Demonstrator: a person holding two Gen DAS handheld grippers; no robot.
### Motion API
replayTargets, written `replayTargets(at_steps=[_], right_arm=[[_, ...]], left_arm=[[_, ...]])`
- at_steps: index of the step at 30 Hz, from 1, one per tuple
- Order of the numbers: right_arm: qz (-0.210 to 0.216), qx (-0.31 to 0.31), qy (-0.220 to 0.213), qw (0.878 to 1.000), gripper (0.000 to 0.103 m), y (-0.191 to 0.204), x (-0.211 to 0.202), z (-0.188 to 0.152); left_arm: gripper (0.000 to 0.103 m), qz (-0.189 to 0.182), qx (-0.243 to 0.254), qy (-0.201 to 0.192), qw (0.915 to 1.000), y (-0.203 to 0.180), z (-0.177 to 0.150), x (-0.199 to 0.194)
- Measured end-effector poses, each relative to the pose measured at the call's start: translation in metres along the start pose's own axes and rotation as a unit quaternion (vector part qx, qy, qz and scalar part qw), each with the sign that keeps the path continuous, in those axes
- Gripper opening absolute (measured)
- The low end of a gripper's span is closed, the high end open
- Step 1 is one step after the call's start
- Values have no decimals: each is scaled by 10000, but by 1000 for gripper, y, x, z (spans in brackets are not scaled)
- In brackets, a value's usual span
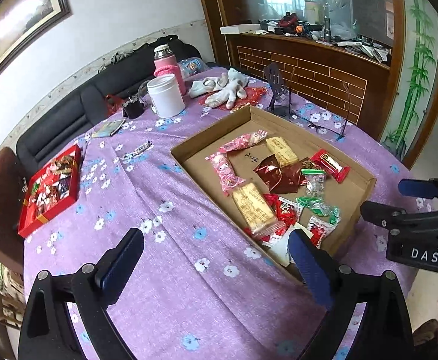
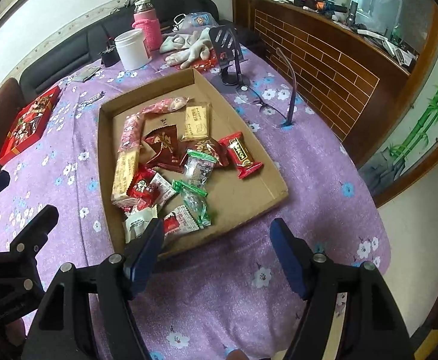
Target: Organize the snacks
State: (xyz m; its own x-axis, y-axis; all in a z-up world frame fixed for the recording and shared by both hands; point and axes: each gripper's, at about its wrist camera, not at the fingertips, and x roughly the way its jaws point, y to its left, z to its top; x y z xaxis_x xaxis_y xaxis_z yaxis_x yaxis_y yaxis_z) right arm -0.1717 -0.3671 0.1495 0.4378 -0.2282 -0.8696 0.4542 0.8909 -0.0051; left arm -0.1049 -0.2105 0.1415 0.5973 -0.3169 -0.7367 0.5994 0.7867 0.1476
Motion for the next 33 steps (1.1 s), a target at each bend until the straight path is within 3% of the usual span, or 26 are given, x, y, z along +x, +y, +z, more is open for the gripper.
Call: replayTargets(at_steps=[33], right_arm=[[-86,190,-35,9998,72,-3,-1,-11]], left_arm=[[99,-314,220,-5,9993,-14,-2,2]])
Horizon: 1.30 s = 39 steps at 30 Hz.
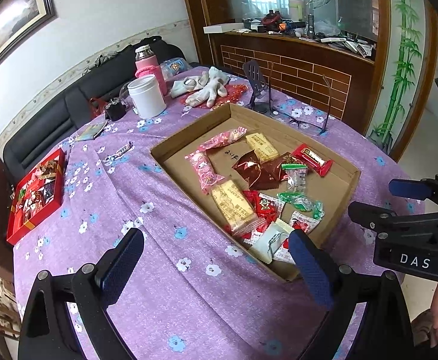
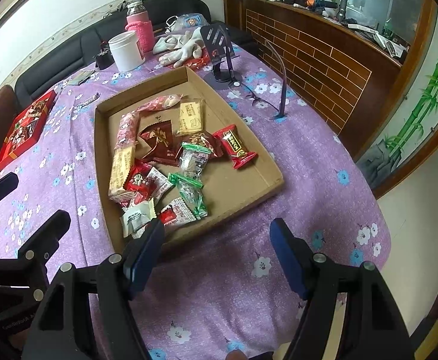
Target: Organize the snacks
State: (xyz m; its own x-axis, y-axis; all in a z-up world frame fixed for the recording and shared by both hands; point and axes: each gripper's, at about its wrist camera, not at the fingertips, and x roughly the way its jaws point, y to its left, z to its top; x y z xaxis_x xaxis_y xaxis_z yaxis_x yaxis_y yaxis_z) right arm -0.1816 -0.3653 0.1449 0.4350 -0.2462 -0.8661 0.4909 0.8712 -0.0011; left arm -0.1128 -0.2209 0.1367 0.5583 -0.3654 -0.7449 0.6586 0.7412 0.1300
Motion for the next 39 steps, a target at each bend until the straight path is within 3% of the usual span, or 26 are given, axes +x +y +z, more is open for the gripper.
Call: replayTargets(at_steps=[39], right_arm=[[-27,34,-25,10000,72,-5,1,0]], left_arm=[[99,-177,63,138,9997,-6,-1,7]])
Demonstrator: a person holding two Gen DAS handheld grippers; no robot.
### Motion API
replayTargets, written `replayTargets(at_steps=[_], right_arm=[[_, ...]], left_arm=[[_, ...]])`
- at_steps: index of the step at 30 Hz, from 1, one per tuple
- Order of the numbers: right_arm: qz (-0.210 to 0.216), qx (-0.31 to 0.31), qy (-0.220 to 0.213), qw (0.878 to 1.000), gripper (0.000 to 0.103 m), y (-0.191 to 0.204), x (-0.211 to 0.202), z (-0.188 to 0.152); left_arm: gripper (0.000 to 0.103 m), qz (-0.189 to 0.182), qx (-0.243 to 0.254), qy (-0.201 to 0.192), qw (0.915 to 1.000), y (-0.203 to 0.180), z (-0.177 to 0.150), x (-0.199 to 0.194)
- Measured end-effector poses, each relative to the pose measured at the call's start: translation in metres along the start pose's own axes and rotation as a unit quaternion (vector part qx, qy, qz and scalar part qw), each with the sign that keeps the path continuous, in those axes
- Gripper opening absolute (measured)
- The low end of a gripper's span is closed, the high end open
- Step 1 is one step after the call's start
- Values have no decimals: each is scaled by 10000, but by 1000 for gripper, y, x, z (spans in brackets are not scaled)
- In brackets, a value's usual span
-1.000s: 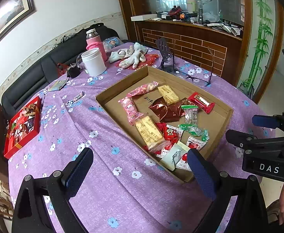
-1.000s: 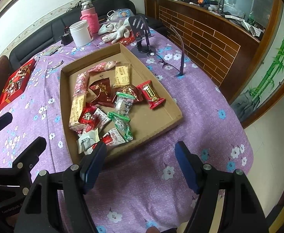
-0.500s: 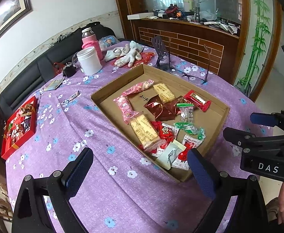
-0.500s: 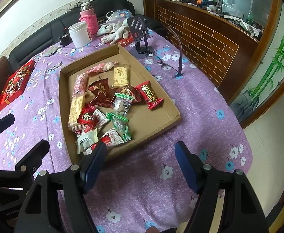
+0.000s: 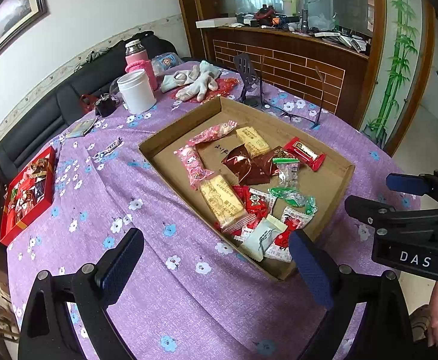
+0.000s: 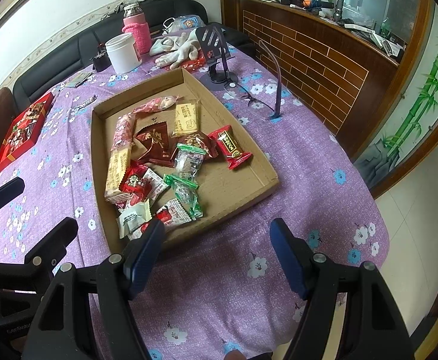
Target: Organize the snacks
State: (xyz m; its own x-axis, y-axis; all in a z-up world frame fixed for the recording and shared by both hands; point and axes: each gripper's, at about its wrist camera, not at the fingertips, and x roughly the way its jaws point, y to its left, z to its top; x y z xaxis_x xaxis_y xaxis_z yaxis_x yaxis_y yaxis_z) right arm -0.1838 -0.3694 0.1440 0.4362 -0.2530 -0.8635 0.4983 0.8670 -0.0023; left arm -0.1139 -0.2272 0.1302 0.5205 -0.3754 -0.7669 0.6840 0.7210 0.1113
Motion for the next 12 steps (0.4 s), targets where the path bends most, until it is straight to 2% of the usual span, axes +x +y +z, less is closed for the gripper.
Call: replayTargets(at_steps=[12], right_arm=[[-22,2,-35,10000,72,1,-2,1]], left_arm=[[99,-63,-35,-52,10000,2,0,-2]])
